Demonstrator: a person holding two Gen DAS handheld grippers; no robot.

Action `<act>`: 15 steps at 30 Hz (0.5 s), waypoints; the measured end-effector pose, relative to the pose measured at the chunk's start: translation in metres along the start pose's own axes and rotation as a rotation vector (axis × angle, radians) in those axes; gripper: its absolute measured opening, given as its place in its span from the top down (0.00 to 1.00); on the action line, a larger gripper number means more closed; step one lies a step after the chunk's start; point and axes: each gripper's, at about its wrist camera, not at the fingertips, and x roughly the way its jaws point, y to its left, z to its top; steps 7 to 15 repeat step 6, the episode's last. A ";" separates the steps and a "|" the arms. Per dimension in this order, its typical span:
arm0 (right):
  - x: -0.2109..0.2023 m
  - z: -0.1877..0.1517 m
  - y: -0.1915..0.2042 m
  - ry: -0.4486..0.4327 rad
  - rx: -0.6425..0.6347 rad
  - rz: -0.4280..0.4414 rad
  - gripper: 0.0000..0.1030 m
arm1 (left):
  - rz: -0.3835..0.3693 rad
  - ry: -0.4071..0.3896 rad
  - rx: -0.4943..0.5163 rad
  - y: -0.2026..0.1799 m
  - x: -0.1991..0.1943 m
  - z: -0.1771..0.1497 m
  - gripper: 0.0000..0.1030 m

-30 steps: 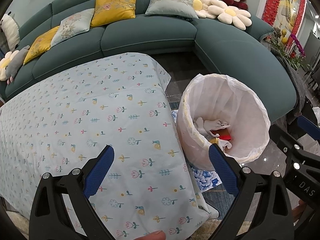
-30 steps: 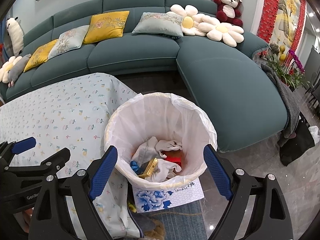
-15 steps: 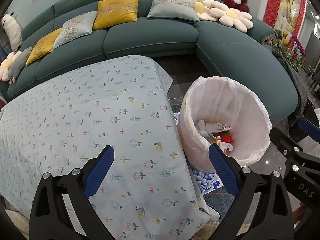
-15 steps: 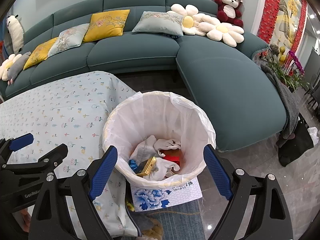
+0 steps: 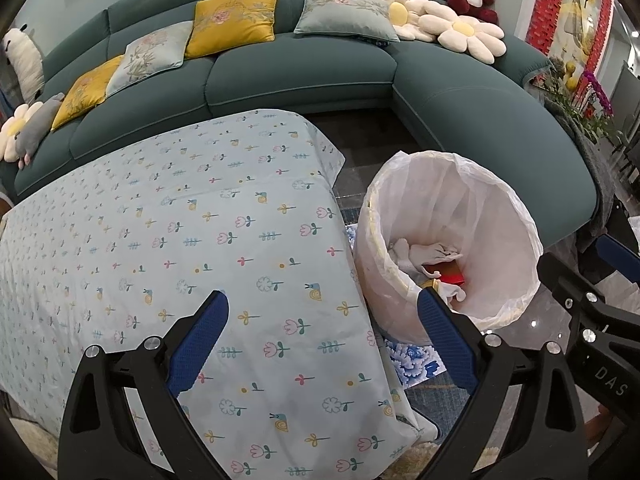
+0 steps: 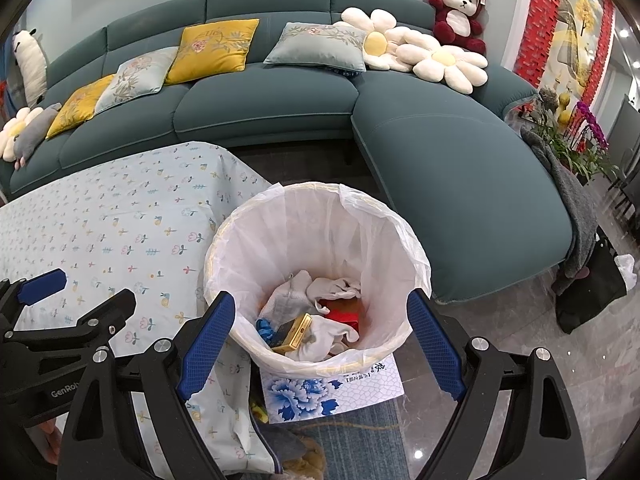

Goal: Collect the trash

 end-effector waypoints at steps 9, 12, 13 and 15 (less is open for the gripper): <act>0.000 0.000 0.000 0.001 0.001 -0.002 0.19 | -0.011 -0.006 0.020 -0.004 -0.001 0.000 0.12; 0.000 0.000 0.000 0.001 0.001 -0.002 0.19 | -0.011 -0.006 0.020 -0.004 -0.001 0.000 0.12; 0.000 0.000 0.000 0.001 0.001 -0.002 0.19 | -0.011 -0.006 0.020 -0.004 -0.001 0.000 0.12; 0.000 0.000 0.000 0.001 0.001 -0.002 0.19 | -0.011 -0.006 0.020 -0.004 -0.001 0.000 0.12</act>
